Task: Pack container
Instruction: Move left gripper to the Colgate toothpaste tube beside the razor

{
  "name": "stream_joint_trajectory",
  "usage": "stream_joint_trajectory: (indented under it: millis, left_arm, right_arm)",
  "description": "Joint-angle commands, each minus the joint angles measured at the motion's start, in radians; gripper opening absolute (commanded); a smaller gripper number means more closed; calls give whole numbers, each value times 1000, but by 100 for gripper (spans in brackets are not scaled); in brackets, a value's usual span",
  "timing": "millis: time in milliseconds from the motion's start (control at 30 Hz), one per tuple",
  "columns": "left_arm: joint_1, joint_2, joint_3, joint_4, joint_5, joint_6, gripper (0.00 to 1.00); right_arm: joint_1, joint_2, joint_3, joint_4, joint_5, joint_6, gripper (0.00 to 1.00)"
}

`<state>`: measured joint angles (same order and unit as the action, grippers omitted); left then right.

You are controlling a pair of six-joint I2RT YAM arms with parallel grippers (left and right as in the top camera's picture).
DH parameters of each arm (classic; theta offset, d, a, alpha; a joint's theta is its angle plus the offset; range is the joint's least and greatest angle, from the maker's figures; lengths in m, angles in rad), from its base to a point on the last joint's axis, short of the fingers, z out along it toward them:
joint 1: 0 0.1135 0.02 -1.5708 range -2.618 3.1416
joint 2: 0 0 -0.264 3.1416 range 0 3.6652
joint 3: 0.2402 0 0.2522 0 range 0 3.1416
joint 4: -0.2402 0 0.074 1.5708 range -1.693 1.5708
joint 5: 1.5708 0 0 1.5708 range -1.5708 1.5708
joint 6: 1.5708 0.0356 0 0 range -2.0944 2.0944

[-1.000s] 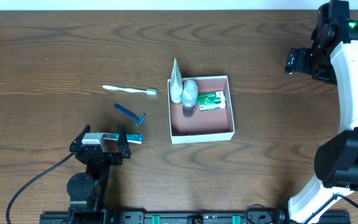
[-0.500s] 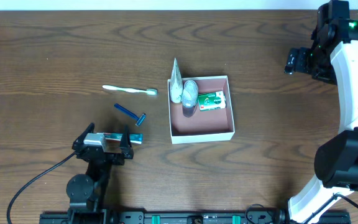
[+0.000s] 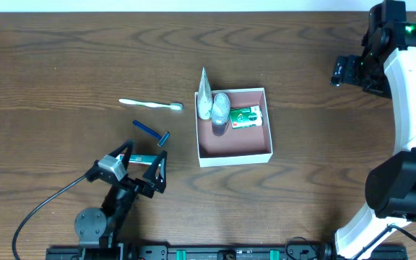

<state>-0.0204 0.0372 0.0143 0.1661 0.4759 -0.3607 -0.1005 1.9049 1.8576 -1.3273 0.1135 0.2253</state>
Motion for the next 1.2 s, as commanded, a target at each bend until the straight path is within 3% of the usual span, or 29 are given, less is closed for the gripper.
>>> stream_joint_trajectory:
  millis: [0,167,367,533,667,867,1167]
  left_arm:
    - [2,61,83,-26,25,-26,98]
    - [2,278,301,-138,10,62,98]
    - [2,602,660,-401,11,168,98]
    - [2,788,842,-568,11,237,98]
    - [2,852,894,-594,46,237,98]
    - [2,851,898,-508,195,237,98]
    - [2,849,901,-509,85,237,98]
  right_arm:
    - [3,-18,12,-1,17,-14,99]
    - [3,-18,12,-1,17,-14,99]
    - [3,-18,12,-1,17,-14,99]
    - [3,-18,12,-1,17,-14,99]
    - [3,-18,12,-1,17,-14,99]
    - [3,-18,12,-1,17,-14,99]
    - [3,-18,12,-1,17,-14,99]
